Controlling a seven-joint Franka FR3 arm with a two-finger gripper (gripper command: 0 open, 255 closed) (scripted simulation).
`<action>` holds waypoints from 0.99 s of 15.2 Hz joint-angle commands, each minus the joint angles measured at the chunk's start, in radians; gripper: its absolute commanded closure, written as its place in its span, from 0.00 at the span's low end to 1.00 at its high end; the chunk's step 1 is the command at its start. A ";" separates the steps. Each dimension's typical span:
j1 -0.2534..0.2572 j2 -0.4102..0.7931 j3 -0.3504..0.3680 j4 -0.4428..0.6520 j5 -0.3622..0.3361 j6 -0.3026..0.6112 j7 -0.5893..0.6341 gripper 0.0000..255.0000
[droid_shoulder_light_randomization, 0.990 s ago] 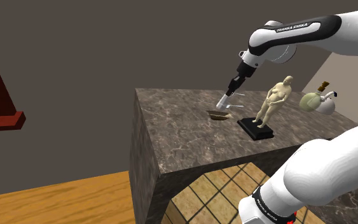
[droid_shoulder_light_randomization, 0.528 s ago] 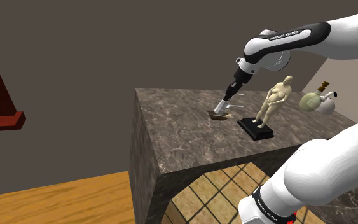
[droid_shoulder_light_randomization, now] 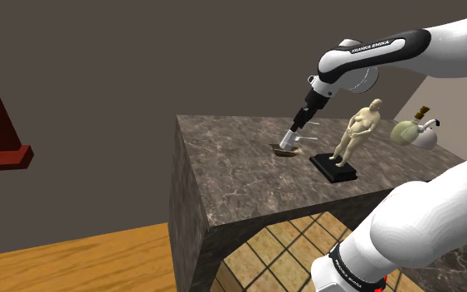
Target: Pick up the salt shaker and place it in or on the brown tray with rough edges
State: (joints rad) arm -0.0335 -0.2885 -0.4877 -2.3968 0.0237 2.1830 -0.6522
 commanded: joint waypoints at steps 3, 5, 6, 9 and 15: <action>0.000 0.000 0.000 0.000 0.000 0.000 0.000 0.00; -0.004 -0.018 0.004 0.020 -0.009 -0.036 0.007 0.00; -0.008 -0.033 0.007 0.041 -0.016 -0.071 0.013 0.00; -0.013 -0.057 0.013 0.081 -0.027 -0.134 0.021 0.00; -0.013 -0.057 0.013 0.081 -0.027 -0.134 0.021 0.00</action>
State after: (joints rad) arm -0.0469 -0.3458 -0.4746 -2.3157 -0.0030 2.0495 -0.6315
